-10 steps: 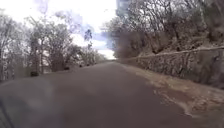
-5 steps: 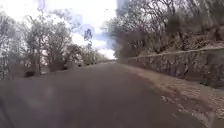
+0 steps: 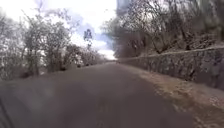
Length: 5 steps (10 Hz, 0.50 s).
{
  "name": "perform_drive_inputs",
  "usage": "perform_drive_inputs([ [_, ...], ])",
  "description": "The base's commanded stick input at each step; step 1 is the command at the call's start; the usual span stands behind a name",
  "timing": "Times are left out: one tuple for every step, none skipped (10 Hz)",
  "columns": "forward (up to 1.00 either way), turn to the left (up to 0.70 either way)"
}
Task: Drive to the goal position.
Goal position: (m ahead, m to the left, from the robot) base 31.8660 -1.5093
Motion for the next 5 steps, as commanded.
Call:
perform_drive_inputs([
  [0.7,0.0],
  [0.7,0.0],
  [0.7,0.0],
  [0.7,0.0],
  [0.7,0.0],
])
